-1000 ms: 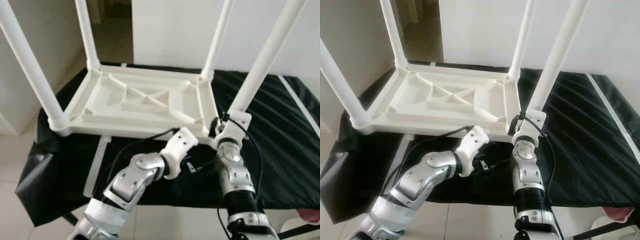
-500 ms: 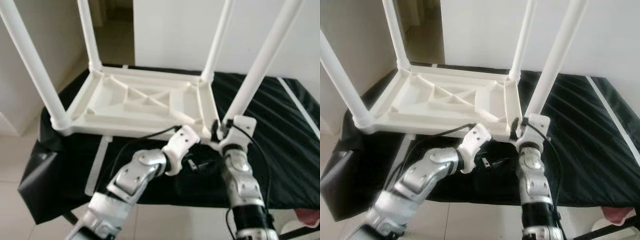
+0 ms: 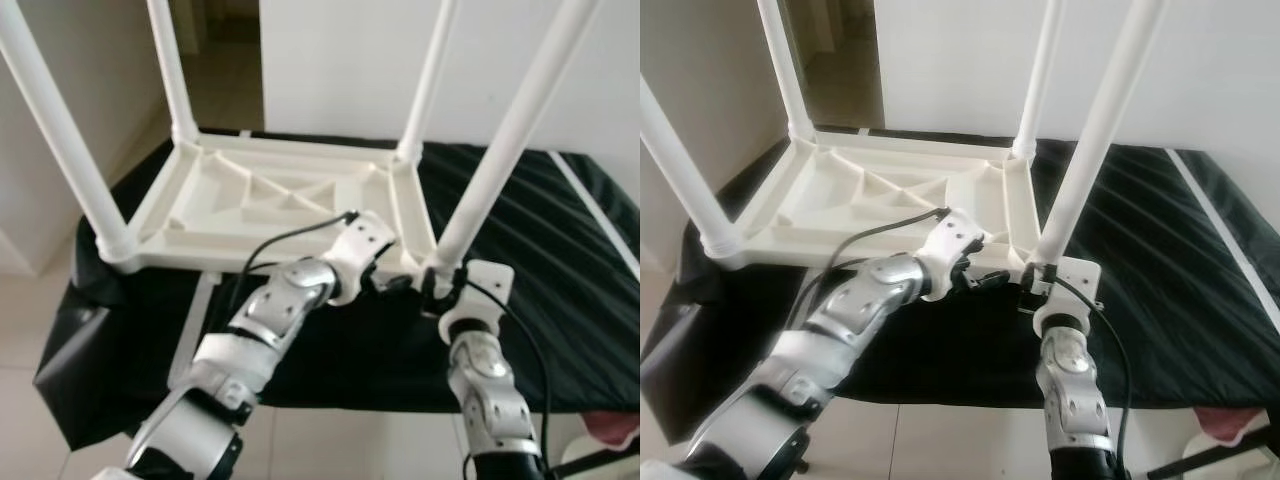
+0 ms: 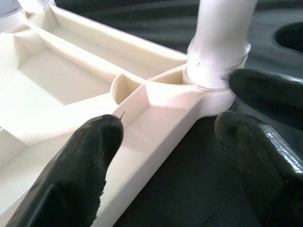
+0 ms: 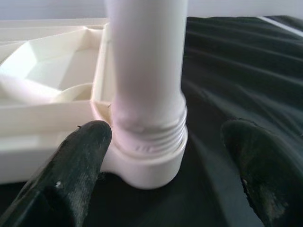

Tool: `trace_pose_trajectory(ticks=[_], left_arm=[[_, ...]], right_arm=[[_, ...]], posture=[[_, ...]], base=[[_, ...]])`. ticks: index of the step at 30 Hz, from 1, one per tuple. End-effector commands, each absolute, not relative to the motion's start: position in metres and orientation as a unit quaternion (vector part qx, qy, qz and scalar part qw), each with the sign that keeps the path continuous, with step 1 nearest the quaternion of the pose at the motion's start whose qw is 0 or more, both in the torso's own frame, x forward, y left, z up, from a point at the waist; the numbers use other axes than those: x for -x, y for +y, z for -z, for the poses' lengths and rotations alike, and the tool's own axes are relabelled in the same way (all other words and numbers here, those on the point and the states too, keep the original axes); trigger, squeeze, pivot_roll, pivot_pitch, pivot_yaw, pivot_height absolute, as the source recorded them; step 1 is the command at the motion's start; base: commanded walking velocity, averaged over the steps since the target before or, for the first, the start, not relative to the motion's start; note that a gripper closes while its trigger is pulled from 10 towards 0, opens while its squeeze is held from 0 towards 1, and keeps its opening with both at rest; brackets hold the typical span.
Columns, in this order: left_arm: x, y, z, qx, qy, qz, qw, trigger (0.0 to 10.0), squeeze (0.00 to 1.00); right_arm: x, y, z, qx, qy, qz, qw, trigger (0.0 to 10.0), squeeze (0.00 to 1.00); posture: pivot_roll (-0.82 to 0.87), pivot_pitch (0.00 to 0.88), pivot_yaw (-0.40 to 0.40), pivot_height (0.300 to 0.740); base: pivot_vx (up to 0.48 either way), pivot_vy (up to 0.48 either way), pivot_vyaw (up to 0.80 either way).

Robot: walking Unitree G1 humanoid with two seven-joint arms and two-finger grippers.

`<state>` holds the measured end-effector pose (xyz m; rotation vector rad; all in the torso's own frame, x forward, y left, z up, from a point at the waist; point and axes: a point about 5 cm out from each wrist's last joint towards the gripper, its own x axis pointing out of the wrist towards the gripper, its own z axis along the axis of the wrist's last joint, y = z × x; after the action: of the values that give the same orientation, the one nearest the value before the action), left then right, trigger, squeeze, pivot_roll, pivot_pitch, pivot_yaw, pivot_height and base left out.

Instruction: Building children table

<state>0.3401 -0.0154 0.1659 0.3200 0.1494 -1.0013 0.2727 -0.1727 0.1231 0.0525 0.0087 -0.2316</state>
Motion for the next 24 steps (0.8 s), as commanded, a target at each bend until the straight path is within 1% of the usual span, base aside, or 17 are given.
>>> trace_pose_trajectory(ticks=[1,5,9,12,14,19,23,24], left_arm=[[-0.342,-0.019,-0.163,-0.169,0.067,0.455,0.871,10.0,0.00],[-0.346,-0.025,-0.158,-0.191,0.077,0.442,0.873,10.0,0.00],[-0.349,-0.028,-0.156,-0.196,0.085,0.433,0.876,10.0,0.00],[-0.350,-0.029,-0.151,-0.204,0.100,0.432,0.873,10.0,0.00],[-0.354,-0.026,-0.146,-0.248,0.103,0.410,0.872,10.0,0.00],[-0.358,-0.024,-0.145,-0.246,0.111,0.388,0.881,10.0,0.00],[-0.366,-0.020,-0.151,-0.243,0.111,0.346,0.900,10.0,0.00],[-0.366,-0.020,-0.151,-0.243,0.111,0.346,0.900,10.0,0.00]], right_arm=[[-0.270,-0.172,-0.122,-0.025,0.012,0.115,0.993,10.0,0.00],[-0.260,-0.174,-0.121,-0.020,0.015,0.116,0.993,10.0,0.00],[-0.254,-0.177,-0.120,-0.017,0.019,0.121,0.992,10.0,0.00],[-0.246,-0.181,-0.119,-0.017,0.020,0.126,0.992,10.0,0.00],[-0.240,-0.182,-0.119,-0.018,0.021,0.127,0.992,10.0,0.00],[-0.235,-0.180,-0.119,-0.021,0.023,0.124,0.992,10.0,0.00],[-0.229,-0.179,-0.118,-0.023,0.026,0.124,0.992,10.0,0.00],[-0.229,-0.179,-0.118,-0.023,0.026,0.124,0.992,10.0,0.00]], posture=[[-0.04,0.000,-0.021,0.740],[-0.05,0.000,-0.013,0.740],[-0.05,0.000,-0.008,0.740],[-0.05,0.000,-0.006,0.740],[-0.06,0.000,0.006,0.740],[-0.06,0.000,0.011,0.740],[-0.08,0.000,0.030,0.740],[-0.08,0.000,0.030,0.740]], base=[[0.000,0.000,0.00],[0.000,0.000,0.00],[0.000,0.000,0.00],[0.000,0.000,0.00],[0.000,0.000,0.00],[0.000,0.000,0.00],[0.000,0.000,0.00],[0.000,0.000,0.00]])
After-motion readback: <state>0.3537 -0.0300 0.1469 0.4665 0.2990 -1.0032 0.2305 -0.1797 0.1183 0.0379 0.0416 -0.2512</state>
